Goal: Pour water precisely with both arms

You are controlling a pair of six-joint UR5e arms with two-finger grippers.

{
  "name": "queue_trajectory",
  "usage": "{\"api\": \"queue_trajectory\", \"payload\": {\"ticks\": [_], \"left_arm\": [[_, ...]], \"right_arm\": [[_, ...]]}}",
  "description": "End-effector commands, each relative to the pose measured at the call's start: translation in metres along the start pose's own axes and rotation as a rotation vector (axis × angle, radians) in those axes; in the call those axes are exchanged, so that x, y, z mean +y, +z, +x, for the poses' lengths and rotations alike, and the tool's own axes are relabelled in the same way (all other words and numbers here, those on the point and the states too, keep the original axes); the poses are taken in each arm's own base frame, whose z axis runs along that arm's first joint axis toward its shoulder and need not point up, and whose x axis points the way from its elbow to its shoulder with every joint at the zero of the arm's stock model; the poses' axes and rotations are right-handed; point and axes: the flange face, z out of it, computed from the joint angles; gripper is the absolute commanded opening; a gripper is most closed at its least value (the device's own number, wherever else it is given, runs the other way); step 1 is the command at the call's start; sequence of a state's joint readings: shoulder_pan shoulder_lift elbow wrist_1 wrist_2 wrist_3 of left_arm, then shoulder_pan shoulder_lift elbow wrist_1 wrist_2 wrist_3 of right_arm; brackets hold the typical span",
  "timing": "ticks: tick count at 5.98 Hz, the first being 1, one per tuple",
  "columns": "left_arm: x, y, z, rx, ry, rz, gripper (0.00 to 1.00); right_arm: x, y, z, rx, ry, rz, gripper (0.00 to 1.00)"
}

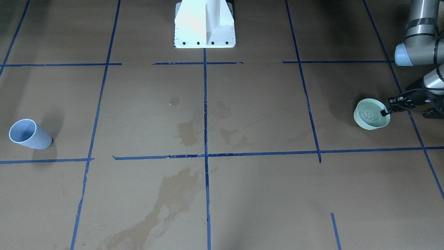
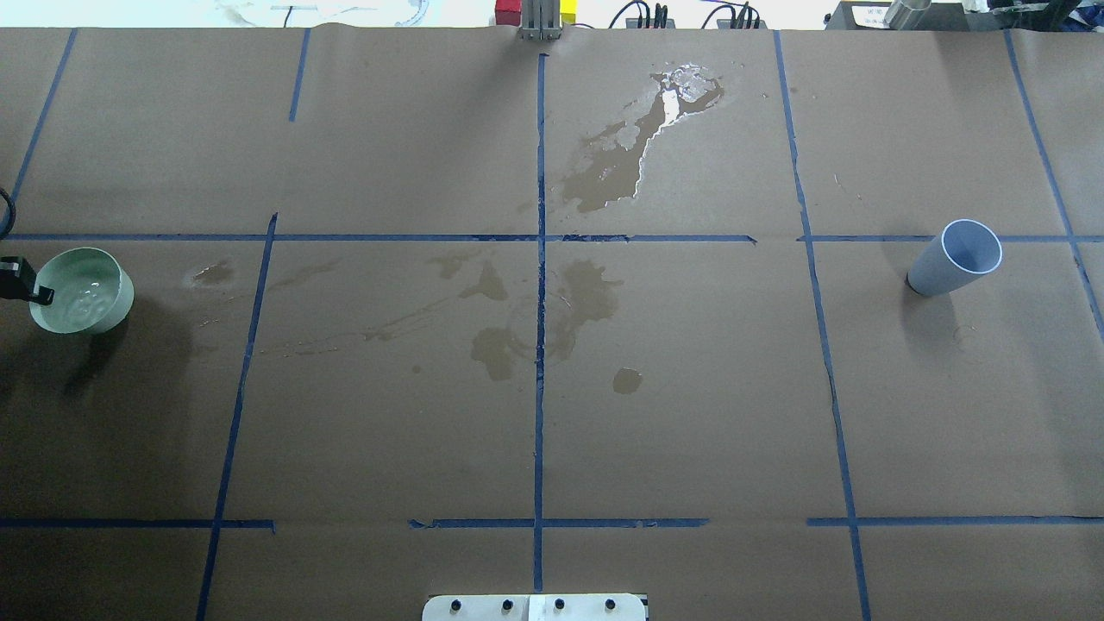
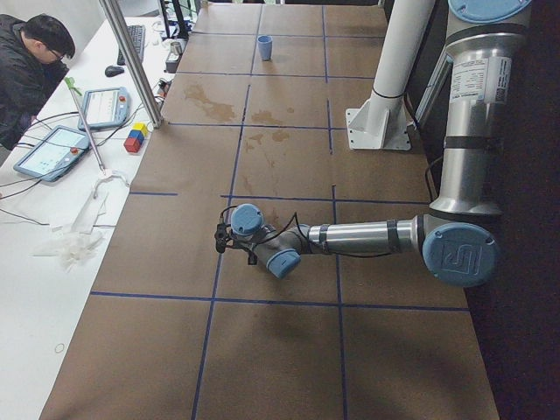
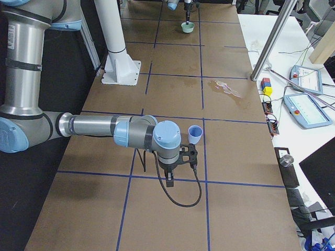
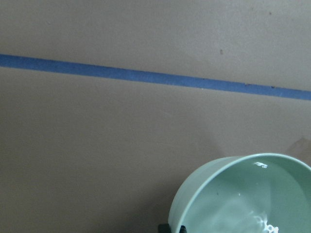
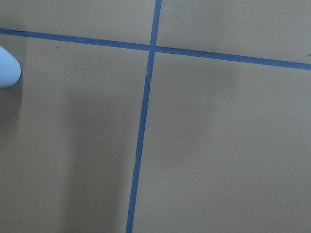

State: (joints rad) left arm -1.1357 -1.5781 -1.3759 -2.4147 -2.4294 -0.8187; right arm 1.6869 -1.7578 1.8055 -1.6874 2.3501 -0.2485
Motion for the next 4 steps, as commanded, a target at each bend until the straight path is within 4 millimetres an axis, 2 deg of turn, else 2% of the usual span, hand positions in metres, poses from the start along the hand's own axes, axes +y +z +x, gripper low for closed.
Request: {"api": "queue_trajectory", "payload": {"ticks": [1, 4], "left_arm": [[0.0011, 0.0072, 0.0030, -0.001, 0.007, -0.013, 0.01], [0.0038, 0.0152, 0.0078, -0.001, 0.019, -0.029, 0.10]], "right_arm": [[-0.0001, 0.0003, -0.0003, 0.000, -0.001, -0.001, 1.00], [0.0013, 0.0012, 0.0002, 0.000, 0.000, -0.002, 1.00]]}}
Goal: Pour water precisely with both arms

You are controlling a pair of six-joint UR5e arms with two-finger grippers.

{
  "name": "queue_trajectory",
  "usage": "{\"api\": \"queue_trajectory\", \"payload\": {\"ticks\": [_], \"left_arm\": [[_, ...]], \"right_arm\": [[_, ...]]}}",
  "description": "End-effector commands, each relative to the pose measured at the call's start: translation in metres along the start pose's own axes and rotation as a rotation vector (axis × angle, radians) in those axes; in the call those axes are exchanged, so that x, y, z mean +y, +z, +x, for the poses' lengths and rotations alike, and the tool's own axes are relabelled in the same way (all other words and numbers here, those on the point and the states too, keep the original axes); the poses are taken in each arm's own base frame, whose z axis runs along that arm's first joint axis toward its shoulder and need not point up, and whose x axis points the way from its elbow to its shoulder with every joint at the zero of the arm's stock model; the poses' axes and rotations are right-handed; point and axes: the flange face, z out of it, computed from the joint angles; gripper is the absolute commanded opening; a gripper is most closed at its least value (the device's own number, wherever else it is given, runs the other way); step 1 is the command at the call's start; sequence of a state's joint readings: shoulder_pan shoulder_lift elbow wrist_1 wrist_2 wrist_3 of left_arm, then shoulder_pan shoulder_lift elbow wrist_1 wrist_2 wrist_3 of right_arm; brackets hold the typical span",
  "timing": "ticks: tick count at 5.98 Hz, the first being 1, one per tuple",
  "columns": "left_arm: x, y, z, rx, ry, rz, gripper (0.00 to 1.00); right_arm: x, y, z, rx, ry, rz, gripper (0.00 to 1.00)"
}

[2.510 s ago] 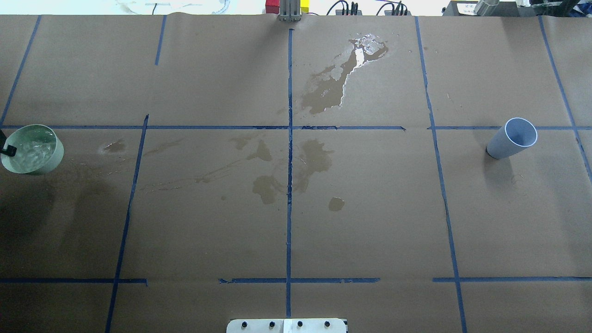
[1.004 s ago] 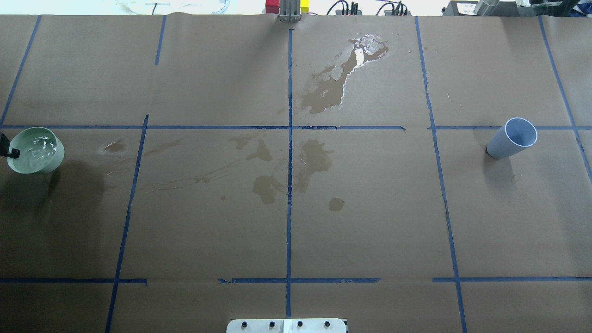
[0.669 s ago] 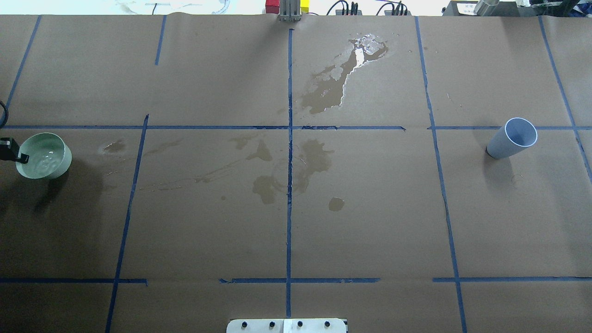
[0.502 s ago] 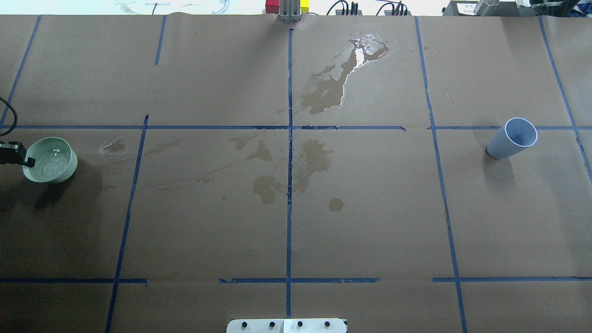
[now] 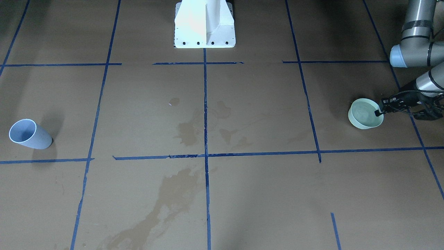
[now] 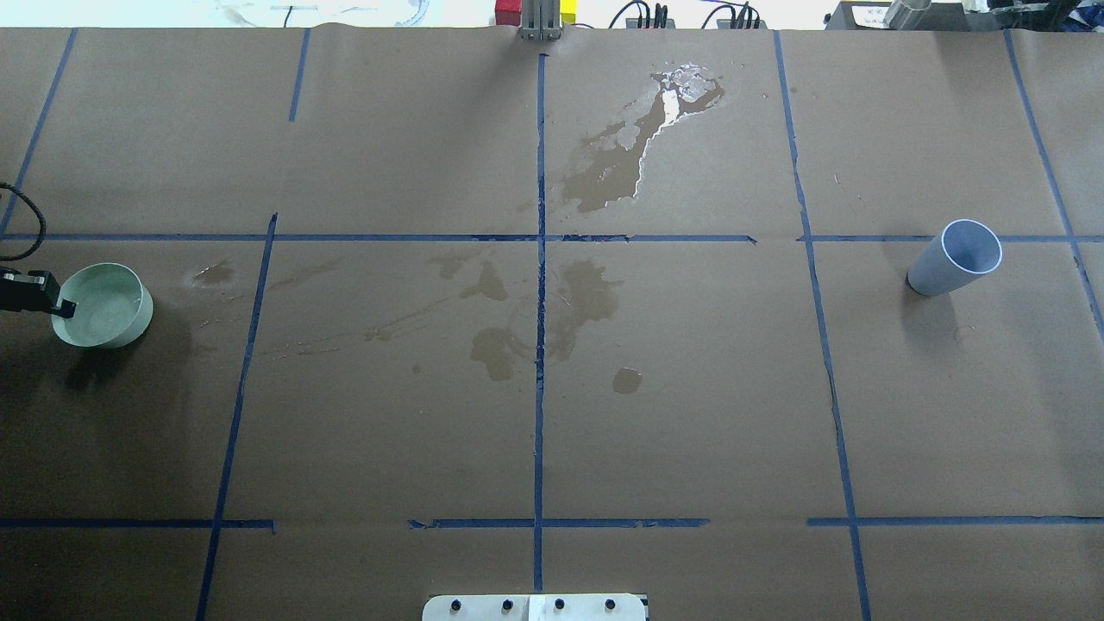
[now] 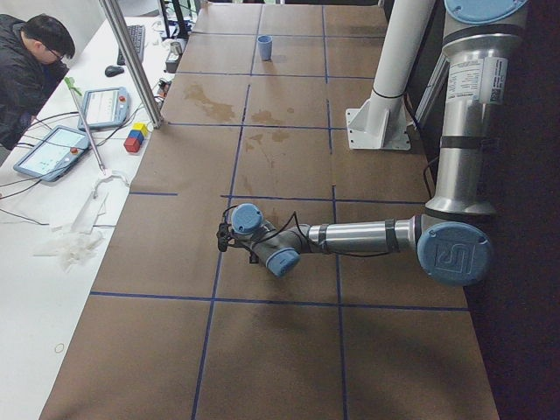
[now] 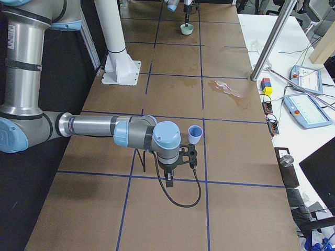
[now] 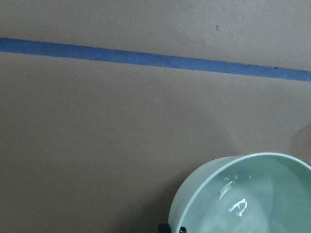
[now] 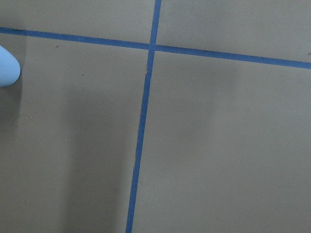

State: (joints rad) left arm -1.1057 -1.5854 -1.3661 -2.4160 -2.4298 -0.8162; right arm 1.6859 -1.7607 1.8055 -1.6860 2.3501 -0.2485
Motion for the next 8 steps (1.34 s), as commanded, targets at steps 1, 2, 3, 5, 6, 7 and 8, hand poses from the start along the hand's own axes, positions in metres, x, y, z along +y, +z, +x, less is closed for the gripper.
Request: {"api": "queue_trajectory", "payload": {"ticks": [1, 2, 3, 5, 6, 7, 8], "left_arm": [[0.000, 0.001, 0.001, -0.001, 0.000, -0.003, 0.22], [-0.003, 0.001, 0.005, 0.003, 0.004, 0.001, 0.51], [-0.007, -0.001, 0.012, 0.010, 0.017, 0.007, 0.92], [-0.011, -0.017, 0.021, 0.023, 0.031, 0.034, 1.00], [-0.011, -0.022, 0.020, 0.027, 0.036, 0.038, 1.00], [-0.017, -0.038, 0.008, 0.021, 0.083, 0.068, 1.00], [-0.029, -0.058, -0.014, -0.032, 0.137, 0.067, 1.00]], "right_arm": [[0.000, 0.000, 0.000, 0.000, 0.000, 0.000, 1.00], [0.000, 0.000, 0.000, 0.000, -0.001, 0.001, 1.00], [0.000, 0.000, 0.000, -0.001, -0.003, 0.000, 1.00], [-0.001, -0.001, -0.002, -0.008, 0.001, 0.004, 1.00], [-0.002, -0.003, -0.004, -0.007, -0.009, 0.008, 1.00], [-0.002, -0.003, -0.004, -0.007, -0.011, 0.008, 1.00], [-0.002, -0.004, -0.004, -0.007, -0.012, 0.009, 1.00]]}}
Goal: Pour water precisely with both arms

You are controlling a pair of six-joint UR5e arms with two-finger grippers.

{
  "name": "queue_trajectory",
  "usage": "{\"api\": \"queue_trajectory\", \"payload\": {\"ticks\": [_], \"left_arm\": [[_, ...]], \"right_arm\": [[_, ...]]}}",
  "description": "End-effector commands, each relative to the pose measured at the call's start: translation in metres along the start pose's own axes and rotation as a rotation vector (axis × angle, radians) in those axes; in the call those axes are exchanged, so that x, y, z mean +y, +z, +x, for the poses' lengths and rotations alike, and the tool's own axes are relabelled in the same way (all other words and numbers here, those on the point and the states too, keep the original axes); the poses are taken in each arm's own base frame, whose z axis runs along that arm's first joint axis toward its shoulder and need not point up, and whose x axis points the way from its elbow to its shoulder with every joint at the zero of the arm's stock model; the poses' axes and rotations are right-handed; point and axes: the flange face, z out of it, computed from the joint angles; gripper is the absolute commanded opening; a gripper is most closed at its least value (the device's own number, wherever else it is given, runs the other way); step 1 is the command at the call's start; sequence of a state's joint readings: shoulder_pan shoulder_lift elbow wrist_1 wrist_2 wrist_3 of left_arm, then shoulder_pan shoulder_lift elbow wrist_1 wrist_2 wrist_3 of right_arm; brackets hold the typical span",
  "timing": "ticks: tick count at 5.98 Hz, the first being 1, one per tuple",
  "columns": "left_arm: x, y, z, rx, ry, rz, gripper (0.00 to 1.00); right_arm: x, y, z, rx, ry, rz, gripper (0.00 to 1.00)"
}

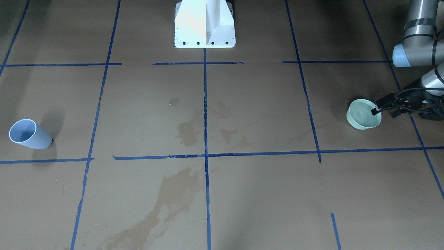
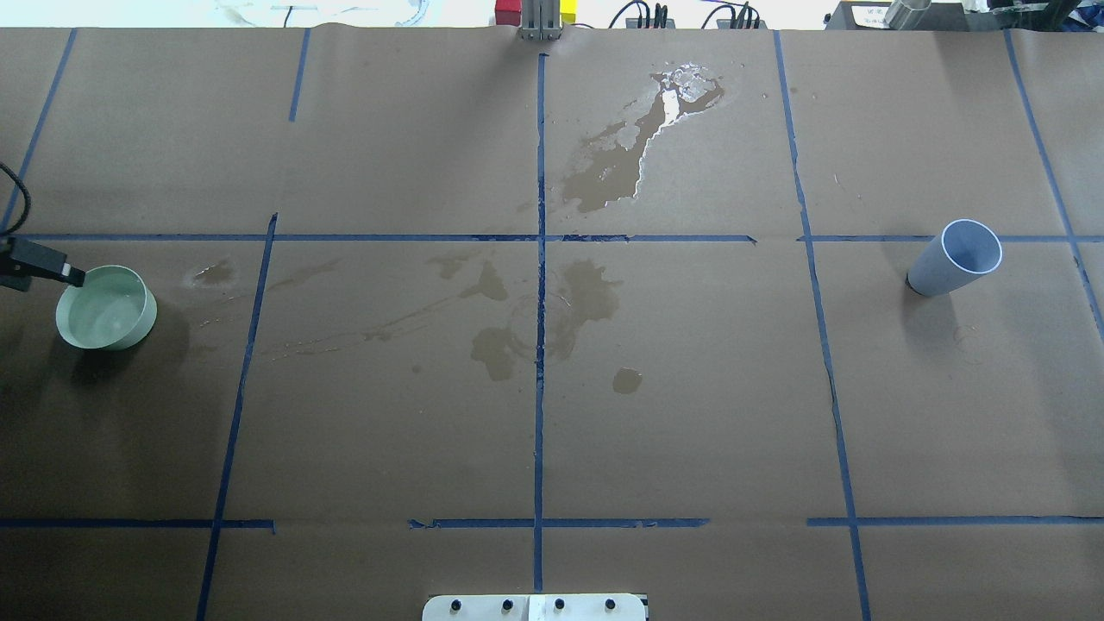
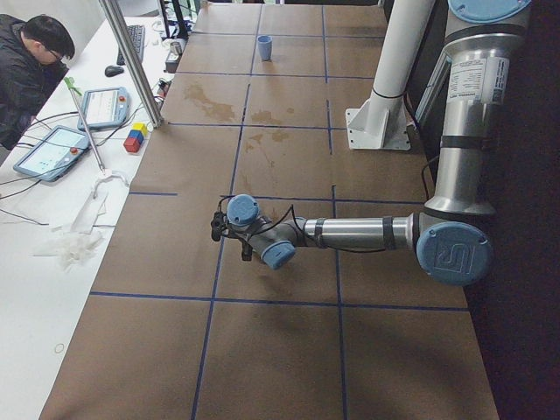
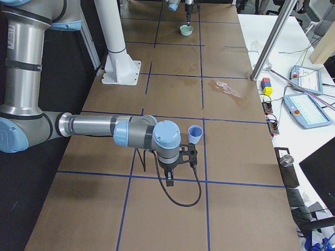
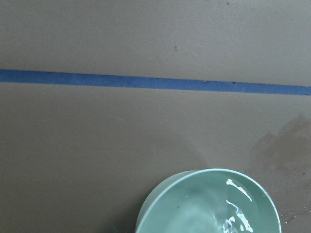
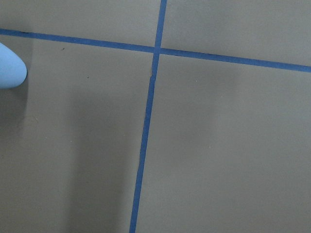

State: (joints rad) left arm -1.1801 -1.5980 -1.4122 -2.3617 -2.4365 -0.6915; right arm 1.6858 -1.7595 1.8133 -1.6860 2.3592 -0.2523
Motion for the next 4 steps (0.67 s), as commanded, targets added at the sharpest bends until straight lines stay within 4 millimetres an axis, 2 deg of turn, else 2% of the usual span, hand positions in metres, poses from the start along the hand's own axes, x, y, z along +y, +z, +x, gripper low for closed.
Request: {"api": "queue_trajectory", "payload": {"ticks": [1, 2, 3, 4], "left_arm": [[-0.020, -0.042, -0.043, -0.092, 0.108, -0.009, 1.00], [-0.027, -0.067, -0.056, -0.180, 0.169, -0.013, 1.00], [-0.028, -0.105, -0.067, -0.237, 0.201, -0.052, 1.00], [-0.021, -0.154, -0.077, -0.257, 0.176, -0.101, 1.00]], "right_arm": [[0.000, -0.001, -0.001, -0.001, 0.003, 0.001, 1.00], [0.000, -0.001, -0.001, -0.001, 0.003, 0.001, 1.00], [-0.001, -0.001, -0.001, 0.001, -0.001, 0.002, 1.00], [-0.002, -0.001, -0.002, 0.002, -0.003, 0.001, 1.00]]}}
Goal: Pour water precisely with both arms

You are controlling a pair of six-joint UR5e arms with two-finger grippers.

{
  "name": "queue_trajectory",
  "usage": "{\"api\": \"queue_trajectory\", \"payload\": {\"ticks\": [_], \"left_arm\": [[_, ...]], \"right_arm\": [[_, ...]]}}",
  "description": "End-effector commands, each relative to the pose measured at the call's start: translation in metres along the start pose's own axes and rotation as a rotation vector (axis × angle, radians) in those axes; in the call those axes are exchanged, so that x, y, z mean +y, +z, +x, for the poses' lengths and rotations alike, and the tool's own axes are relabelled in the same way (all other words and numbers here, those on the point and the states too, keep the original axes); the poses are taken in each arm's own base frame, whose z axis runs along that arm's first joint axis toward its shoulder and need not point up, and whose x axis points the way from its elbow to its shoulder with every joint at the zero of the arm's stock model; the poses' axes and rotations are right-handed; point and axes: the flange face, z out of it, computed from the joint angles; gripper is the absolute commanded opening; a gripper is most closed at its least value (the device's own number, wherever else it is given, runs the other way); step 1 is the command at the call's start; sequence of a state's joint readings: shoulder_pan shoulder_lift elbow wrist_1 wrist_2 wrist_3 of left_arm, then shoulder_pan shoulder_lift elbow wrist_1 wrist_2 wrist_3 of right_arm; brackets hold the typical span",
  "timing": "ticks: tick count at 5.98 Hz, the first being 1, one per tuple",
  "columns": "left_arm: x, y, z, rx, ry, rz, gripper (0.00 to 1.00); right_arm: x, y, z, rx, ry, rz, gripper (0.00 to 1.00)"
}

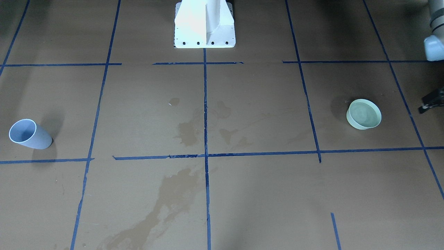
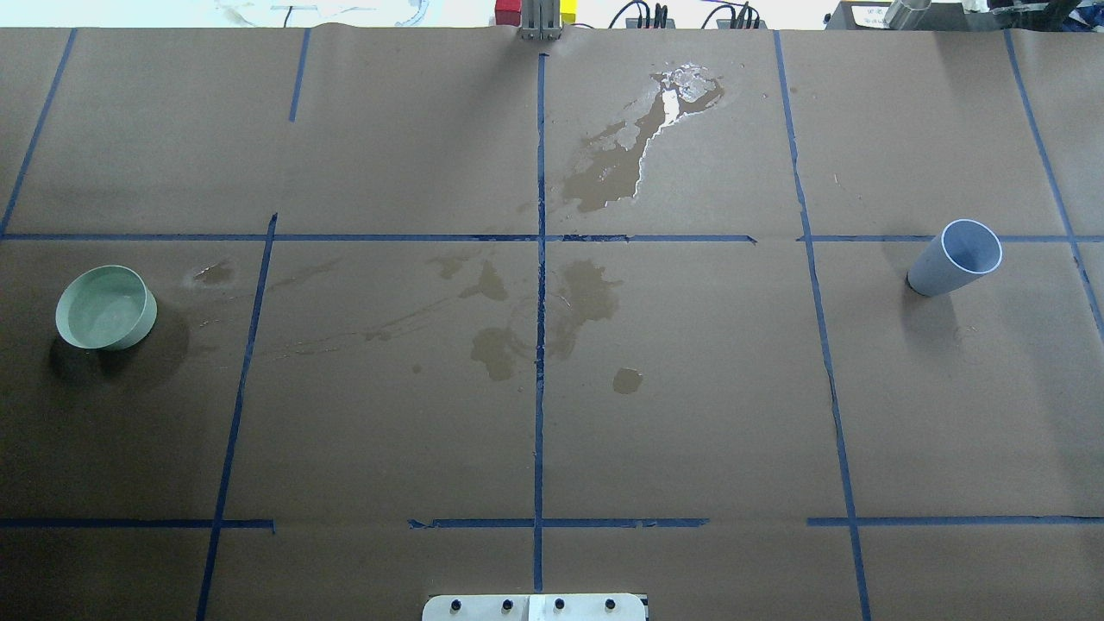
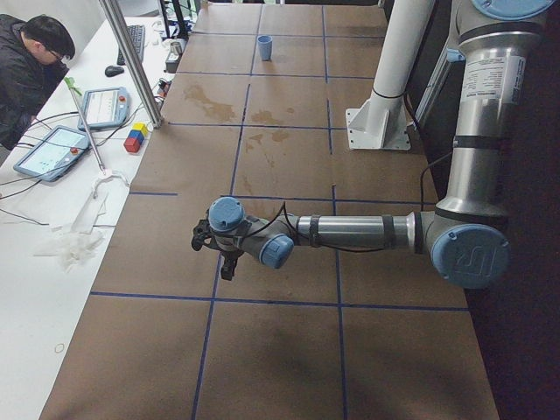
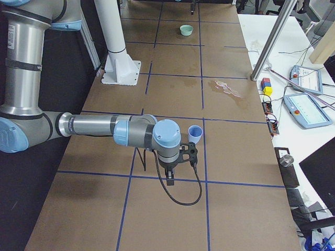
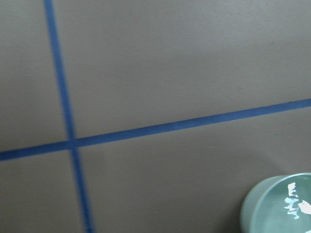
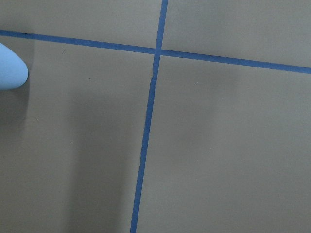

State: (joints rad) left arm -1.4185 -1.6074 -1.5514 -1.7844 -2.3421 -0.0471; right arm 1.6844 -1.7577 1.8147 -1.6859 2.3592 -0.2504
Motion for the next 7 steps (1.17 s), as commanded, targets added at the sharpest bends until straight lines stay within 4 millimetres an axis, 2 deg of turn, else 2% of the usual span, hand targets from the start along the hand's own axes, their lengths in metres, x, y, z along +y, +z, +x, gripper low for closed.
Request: {"api": "queue_trajectory", "payload": {"ticks": [1, 2, 3, 4, 7], "left_arm": [[0.034, -0.075, -0.044, -0.024, -0.084, -0.042, 1.00], [0.061, -0.062, -0.057, -0.022, -0.123, -0.072, 1.00], [0.070, -0.056, -0.061, -0.018, -0.133, -0.086, 1.00], [0.078, -0.053, -0.064, -0.014, -0.141, -0.086, 1.00], [0.085, -0.041, -0.070, -0.014, -0.151, -0.113, 1.00]], "right_arm": [[-0.007, 0.007, -0.009, 0.003, -0.024, -0.021, 1.00], [-0.014, 0.022, -0.024, 0.004, -0.053, -0.060, 1.00], [-0.015, 0.027, -0.027, 0.002, -0.063, -0.070, 1.00], [-0.015, 0.027, -0.027, 0.001, -0.063, -0.069, 1.00], [-0.012, 0.030, -0.023, 0.010, -0.061, -0.077, 1.00]]}}
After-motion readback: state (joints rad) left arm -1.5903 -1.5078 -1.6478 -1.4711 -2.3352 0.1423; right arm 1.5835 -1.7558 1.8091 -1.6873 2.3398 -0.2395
